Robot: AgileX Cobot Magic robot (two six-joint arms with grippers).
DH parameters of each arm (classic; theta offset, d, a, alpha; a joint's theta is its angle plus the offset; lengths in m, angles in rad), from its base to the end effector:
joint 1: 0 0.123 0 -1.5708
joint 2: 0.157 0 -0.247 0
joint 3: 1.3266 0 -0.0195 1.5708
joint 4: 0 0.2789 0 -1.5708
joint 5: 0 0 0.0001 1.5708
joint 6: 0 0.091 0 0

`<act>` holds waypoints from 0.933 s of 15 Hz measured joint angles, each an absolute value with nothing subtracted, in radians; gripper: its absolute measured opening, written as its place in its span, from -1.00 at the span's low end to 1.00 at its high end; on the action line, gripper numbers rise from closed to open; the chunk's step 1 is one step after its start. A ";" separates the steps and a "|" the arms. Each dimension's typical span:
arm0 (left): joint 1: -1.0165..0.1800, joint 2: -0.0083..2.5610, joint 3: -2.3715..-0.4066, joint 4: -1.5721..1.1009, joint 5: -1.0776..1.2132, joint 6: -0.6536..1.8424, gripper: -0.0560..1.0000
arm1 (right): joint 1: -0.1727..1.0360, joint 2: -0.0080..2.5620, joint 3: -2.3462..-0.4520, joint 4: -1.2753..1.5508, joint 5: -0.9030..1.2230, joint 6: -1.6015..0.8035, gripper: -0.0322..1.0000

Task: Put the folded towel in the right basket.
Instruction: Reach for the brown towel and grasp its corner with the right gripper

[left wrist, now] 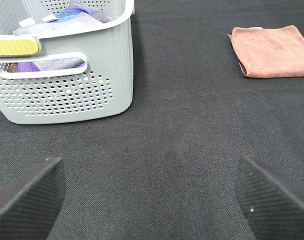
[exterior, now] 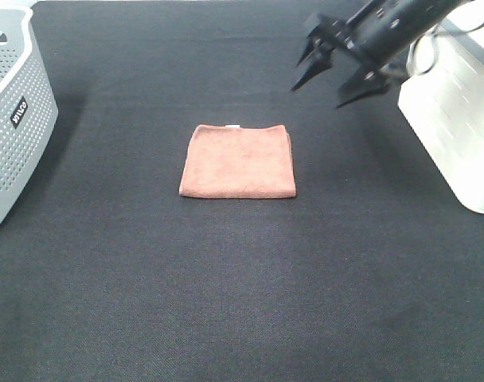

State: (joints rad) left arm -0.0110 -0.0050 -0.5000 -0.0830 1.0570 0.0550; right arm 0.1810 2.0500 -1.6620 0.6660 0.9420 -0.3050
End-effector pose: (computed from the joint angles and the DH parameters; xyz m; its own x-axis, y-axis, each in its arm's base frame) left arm 0.0574 -0.0072 0.2916 -0.4458 0.0190 -0.8949 0.0819 0.9964 -0.0196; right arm 0.4372 0.1263 0.1865 -0.9273 -0.0574 -0.3700 -0.2515 0.8274 0.5022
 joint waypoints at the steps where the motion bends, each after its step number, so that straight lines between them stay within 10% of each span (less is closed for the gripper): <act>1: -0.011 -0.005 -0.500 -0.083 1.057 0.055 0.76 | 0.181 2.050 -1.662 0.666 0.942 -0.305 0.52; 14: -0.011 -0.005 -0.500 -0.083 1.057 0.055 0.76 | 0.181 2.488 -1.954 0.739 1.014 -0.305 0.50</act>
